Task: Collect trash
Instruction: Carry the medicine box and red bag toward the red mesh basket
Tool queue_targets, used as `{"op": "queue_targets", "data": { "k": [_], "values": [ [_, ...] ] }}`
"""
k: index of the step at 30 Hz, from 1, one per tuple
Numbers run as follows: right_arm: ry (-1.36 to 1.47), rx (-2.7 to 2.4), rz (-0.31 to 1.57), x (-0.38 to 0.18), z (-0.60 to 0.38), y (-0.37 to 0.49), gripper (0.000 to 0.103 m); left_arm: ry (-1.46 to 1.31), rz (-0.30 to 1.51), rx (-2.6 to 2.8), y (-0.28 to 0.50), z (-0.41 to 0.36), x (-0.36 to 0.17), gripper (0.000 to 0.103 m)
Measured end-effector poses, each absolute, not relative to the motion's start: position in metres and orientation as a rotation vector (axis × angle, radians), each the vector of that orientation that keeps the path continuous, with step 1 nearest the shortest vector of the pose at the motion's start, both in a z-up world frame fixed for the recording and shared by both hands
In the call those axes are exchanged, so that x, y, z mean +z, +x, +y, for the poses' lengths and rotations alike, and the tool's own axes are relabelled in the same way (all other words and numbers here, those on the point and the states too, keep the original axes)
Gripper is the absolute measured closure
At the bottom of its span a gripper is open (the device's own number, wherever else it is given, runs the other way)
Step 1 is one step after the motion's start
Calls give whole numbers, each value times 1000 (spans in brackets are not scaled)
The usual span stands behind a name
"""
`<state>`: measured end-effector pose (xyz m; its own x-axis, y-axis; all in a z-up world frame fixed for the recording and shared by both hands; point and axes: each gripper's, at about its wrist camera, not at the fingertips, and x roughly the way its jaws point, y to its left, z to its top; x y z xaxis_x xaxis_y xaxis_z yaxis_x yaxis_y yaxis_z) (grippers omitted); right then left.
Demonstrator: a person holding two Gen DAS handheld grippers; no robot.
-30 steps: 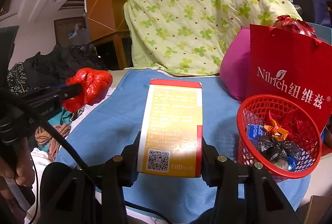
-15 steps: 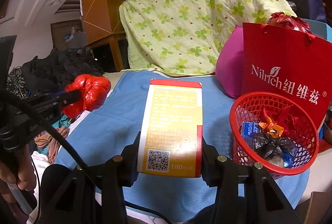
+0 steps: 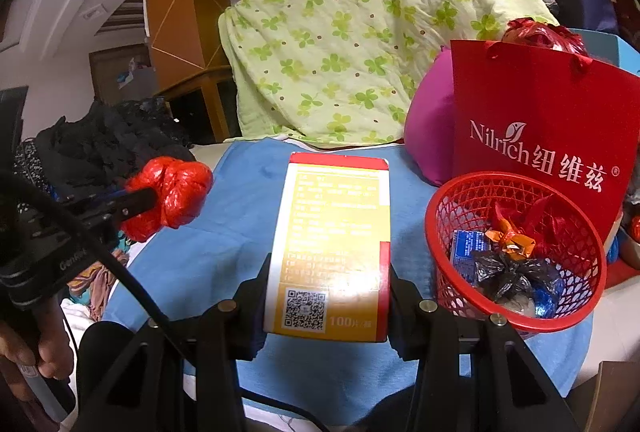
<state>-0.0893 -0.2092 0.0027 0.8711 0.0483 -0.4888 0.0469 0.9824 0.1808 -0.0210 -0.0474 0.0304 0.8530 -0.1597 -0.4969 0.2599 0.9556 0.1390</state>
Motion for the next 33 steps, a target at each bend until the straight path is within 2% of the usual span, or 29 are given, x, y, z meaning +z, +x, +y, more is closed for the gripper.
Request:
{"op": "queue_targets", "data": {
  "k": [33],
  "values": [
    [253,-42,512,0,-240,-102,54,255,523,-286,-24,-83,27,85]
  ]
}}
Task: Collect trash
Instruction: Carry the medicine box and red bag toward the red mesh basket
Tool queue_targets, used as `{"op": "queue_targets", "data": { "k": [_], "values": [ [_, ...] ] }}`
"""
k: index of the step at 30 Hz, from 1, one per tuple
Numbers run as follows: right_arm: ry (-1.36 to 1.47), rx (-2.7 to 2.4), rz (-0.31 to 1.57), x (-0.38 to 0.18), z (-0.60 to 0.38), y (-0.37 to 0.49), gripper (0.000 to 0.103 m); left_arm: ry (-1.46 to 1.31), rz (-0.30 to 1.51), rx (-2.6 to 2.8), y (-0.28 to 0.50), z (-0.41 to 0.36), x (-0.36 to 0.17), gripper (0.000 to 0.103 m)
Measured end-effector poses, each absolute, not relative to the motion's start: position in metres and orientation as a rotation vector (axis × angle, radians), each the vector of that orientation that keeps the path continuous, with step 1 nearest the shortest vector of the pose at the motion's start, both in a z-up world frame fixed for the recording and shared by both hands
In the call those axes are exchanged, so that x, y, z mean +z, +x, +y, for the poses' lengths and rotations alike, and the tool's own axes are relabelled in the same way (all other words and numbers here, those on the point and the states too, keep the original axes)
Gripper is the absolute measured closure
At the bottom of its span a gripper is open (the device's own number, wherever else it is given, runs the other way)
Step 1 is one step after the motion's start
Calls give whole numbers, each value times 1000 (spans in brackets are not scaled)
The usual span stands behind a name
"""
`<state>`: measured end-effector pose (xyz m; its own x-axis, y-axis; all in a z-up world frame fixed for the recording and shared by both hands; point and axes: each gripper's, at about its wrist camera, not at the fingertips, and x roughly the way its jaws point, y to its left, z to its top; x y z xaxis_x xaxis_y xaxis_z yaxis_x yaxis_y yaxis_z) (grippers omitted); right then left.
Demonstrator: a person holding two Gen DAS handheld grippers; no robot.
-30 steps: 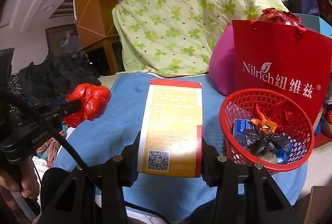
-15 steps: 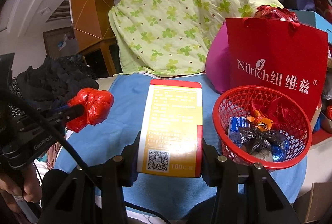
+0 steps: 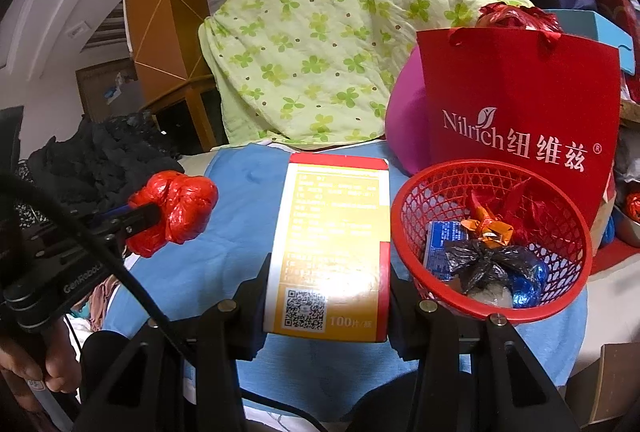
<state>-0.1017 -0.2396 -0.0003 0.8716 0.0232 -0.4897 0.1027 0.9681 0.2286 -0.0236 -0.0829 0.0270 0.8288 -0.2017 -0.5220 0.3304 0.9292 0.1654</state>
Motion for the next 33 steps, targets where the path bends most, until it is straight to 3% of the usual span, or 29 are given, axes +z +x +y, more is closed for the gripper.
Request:
{"op": "queue_targets", "data": {
  "k": [33],
  "values": [
    [313,-98,501,-6,-273,-121,54,315,526,-351,-32,-127,23,85]
  ]
}}
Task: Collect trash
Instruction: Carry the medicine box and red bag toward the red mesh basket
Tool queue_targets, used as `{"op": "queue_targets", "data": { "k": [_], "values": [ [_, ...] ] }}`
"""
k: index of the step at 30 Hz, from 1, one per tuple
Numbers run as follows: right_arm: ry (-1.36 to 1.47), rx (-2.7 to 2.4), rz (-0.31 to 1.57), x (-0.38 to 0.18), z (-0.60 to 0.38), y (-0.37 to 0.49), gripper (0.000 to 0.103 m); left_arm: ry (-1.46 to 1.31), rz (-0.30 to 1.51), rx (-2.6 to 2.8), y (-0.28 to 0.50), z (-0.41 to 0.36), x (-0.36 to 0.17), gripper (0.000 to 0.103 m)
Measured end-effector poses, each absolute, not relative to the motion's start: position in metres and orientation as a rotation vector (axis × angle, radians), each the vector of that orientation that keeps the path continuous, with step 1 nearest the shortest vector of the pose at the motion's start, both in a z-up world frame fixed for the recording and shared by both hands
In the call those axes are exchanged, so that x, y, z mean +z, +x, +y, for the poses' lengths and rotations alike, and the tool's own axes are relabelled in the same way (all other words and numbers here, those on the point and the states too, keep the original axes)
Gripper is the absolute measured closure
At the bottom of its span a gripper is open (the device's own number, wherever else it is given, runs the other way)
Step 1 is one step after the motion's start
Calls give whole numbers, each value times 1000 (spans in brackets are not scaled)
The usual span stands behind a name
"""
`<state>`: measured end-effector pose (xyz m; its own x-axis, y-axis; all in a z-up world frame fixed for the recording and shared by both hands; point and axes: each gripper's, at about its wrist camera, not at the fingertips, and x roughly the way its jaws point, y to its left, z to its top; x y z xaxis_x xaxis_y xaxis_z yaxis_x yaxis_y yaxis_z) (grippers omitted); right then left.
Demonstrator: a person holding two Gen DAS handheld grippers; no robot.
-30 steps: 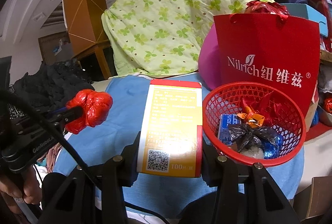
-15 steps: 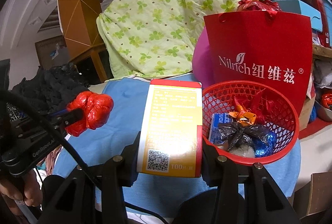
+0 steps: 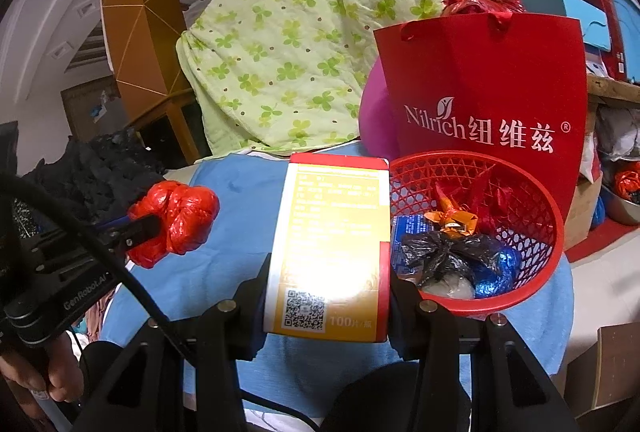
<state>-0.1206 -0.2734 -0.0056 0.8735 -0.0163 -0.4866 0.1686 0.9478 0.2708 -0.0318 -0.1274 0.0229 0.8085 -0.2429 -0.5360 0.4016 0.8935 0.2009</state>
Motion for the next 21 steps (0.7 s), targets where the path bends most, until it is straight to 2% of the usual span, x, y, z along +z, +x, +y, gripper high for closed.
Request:
{"op": "queue_targets", "data": {
  "k": [21],
  "values": [
    [366,-138,493,-12,-301,-133,54,351,534,-396,-39,-155,17,85]
  ]
}}
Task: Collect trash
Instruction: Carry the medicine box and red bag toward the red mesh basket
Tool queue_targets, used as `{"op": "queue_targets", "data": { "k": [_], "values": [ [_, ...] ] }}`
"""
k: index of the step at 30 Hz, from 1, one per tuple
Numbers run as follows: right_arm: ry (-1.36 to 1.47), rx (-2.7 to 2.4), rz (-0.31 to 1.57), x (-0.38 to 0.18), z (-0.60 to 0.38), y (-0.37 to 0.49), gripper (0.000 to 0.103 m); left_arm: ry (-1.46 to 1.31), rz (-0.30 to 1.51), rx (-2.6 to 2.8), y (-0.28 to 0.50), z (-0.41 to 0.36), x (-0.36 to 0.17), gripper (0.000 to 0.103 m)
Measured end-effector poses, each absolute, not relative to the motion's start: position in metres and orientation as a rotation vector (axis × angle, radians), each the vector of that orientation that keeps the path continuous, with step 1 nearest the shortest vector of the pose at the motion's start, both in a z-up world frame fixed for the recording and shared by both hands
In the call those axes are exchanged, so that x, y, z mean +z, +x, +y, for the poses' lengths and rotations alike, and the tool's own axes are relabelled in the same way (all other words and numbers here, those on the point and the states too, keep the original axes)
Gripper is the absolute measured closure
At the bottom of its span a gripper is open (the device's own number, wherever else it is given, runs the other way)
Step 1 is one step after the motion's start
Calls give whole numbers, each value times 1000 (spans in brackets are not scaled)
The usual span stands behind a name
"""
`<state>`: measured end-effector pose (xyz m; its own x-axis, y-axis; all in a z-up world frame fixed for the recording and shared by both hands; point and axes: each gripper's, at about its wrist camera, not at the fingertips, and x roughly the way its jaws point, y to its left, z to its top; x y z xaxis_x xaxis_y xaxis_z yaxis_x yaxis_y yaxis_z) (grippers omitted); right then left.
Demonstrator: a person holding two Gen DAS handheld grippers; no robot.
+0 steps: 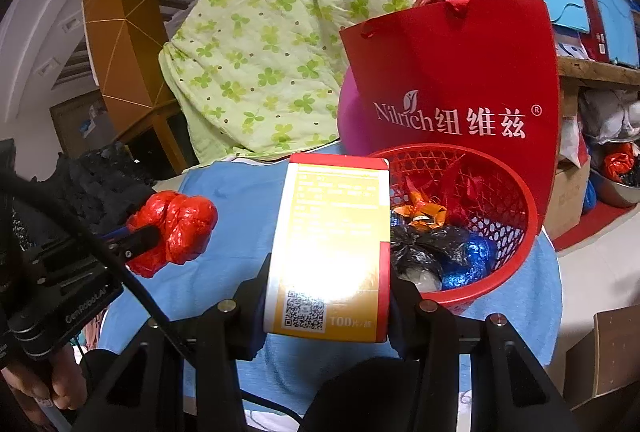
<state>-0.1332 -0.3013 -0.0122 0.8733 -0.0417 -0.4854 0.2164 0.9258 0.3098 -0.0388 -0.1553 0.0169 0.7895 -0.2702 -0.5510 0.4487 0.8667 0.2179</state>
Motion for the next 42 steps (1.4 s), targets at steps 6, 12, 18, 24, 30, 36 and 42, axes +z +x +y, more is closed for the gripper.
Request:
{"op": "queue_targets", "data": {
  "k": [6,12,18,24,30,36,42],
  "values": [
    [381,-144,492,-13,-303,-134,54,356,537,-399,-40,-158,16,85],
    [388,-149,492,-13,-303,-135,54,358,537,-402,-39,-160,15,85],
    [399,-153,492,-13,-303,-136,54,365,541,-411,-39,-164,13,85],
    [412,-158,492,-14,-305,-138,54,375,545,-423,-39,-168,13,85],
    [427,-167,494,-16,-308,-140,54,384,549,-434,-40,-172,11,85],
    [439,-177,494,-16,-308,-144,54,388,554,-445,-40,-174,11,85],
    [451,-186,494,-17,-313,-145,54,397,550,-455,-41,-180,11,84]
  ]
}}
